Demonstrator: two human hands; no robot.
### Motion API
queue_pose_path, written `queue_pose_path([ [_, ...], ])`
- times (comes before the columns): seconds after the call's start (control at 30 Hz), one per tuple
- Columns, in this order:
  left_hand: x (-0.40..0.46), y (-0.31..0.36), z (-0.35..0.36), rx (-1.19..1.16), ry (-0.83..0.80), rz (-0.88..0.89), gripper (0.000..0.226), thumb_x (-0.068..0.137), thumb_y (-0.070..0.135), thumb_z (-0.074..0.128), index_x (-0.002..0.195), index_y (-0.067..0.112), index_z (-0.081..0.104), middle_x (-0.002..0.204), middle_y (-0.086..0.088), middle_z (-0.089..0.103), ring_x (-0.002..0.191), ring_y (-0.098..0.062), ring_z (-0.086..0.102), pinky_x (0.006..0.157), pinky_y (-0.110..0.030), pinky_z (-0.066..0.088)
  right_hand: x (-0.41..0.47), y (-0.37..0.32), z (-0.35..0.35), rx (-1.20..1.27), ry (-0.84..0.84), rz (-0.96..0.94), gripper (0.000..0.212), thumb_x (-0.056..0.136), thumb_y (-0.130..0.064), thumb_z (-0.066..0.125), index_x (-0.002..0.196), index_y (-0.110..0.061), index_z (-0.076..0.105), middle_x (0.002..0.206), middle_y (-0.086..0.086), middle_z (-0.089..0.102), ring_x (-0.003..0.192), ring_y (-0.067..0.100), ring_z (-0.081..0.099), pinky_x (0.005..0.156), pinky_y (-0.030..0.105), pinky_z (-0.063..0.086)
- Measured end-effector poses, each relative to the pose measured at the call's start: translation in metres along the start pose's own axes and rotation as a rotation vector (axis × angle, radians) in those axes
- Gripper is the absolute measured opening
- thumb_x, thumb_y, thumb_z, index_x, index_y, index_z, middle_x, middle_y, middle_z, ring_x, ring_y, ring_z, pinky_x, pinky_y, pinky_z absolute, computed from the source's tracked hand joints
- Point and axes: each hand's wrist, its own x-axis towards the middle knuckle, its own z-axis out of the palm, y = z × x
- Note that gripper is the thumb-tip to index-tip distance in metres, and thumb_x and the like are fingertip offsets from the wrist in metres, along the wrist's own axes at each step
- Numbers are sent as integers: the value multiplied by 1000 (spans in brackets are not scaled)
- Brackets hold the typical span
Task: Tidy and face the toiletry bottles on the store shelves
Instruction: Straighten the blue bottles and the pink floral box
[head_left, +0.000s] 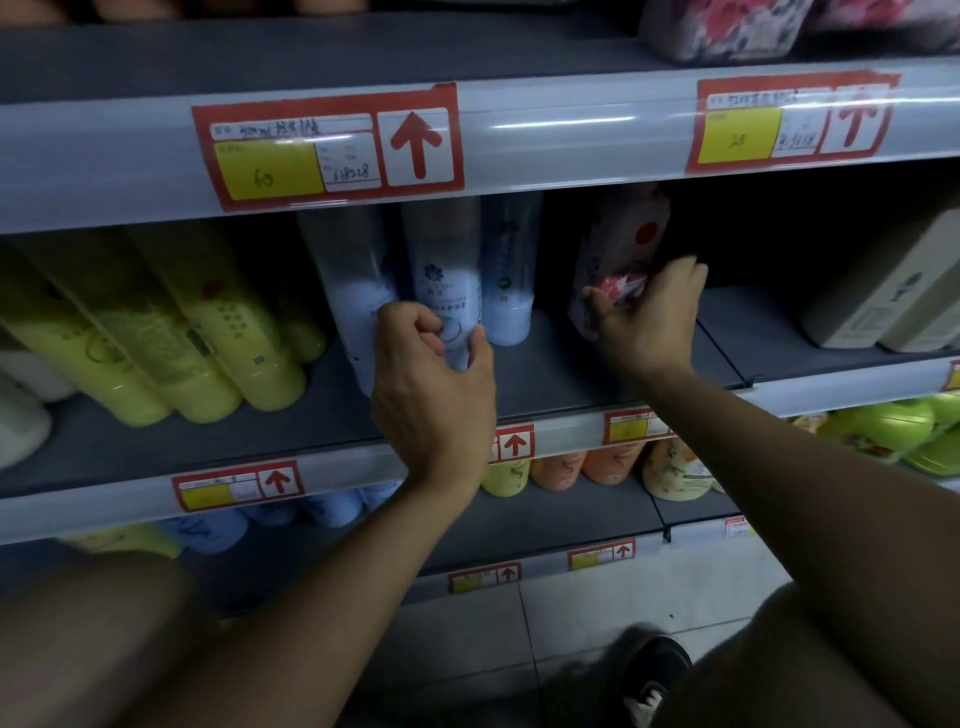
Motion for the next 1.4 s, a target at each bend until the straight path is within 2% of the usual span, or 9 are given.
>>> queue_pose_path([
  [0.13,0,0,5,4,13,0,38,82,27,83,83,16,46,68,1,48,62,-17,48,58,-35,44,3,1,4,14,15,7,75,83,-18,85,139,4,39,142,21,37,135,36,43,113,22,27],
  [0.3,0,0,10,-7,21,9,37,84,22,80,75,15,45,62,0,47,57,-19,48,55,-31,41,6,1,10,21,55,11,68,85,-12,77,139,4,40,138,23,39,129,39,45,100,8,19],
  [0.47,0,-1,14,-24,22,8,42,85,22,80,68,15,42,58,2,45,53,-17,44,55,-25,33,6,-2,13,6,69,23,70,84,-11,75,142,3,39,140,23,38,128,40,46,107,19,28],
  [0.63,1,-3,16,-46,17,-11,44,86,26,81,67,15,43,57,4,45,53,-17,45,53,-29,37,7,-2,14,-6,71,18,73,83,-12,76,143,4,38,141,23,38,129,40,46,105,17,27],
  [0.8,3,-4,16,-65,29,15,41,88,20,79,67,15,44,58,3,47,52,-16,45,55,-26,36,5,-5,13,-46,60,20,72,86,-16,75,144,3,38,144,23,37,126,44,48,108,31,34],
  [1.03,6,-11,14,-95,32,24,41,90,21,78,66,13,46,58,3,50,53,-20,50,62,-43,52,6,-4,12,-26,32,38,75,86,-12,75,148,2,35,149,22,33,128,42,47,108,24,30],
  [1.17,4,-14,11,-99,8,5,42,90,27,78,66,12,48,57,1,53,53,-23,53,60,-45,51,7,-3,11,-28,7,67,76,86,-14,76,147,1,35,145,22,37,128,41,47,109,26,32],
  [1.3,-1,-13,5,-94,-28,7,42,90,25,79,66,14,47,56,4,51,51,-18,52,66,-39,54,8,3,13,-50,-27,120,75,80,-30,82,139,-2,45,137,18,49,127,39,52,110,40,44],
  [1.4,-4,-12,1,-88,-59,6,41,90,26,79,66,16,47,57,7,50,51,-15,50,59,-34,49,6,7,13,-94,-60,139,77,77,-37,86,135,-3,48,136,18,54,128,40,53,110,48,46],
])
